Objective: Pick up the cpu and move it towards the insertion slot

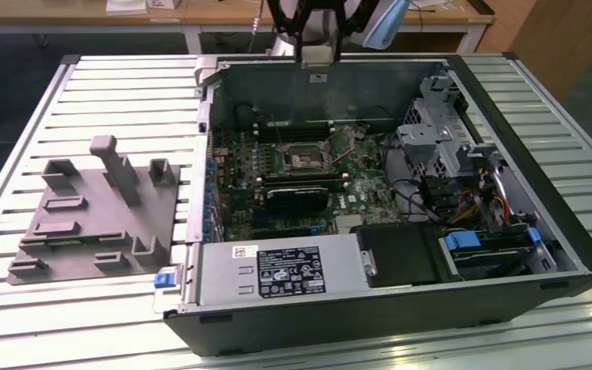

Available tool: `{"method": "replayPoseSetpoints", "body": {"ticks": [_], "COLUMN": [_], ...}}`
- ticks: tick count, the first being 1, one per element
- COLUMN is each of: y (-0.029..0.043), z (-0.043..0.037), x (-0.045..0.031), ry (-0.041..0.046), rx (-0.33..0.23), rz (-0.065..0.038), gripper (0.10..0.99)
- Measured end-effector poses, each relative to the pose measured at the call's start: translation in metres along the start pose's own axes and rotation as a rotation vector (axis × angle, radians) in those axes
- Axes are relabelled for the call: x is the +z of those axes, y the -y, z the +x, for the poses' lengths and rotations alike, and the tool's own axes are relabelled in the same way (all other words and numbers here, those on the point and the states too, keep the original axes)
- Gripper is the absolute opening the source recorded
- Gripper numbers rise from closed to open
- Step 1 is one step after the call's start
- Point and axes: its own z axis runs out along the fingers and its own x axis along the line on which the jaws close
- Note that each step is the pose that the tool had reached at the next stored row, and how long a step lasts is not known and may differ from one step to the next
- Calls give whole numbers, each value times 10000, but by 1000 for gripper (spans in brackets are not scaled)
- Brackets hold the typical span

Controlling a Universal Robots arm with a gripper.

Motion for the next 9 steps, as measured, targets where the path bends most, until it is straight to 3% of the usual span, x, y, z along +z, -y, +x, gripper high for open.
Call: {"method": "replayPoseSetpoints", "body": {"ticks": [9], "y": [-24], "z": [-8], "x": [7], "ry": [49], "rx": [-2], "rz": [-26], "gripper": [545]}}
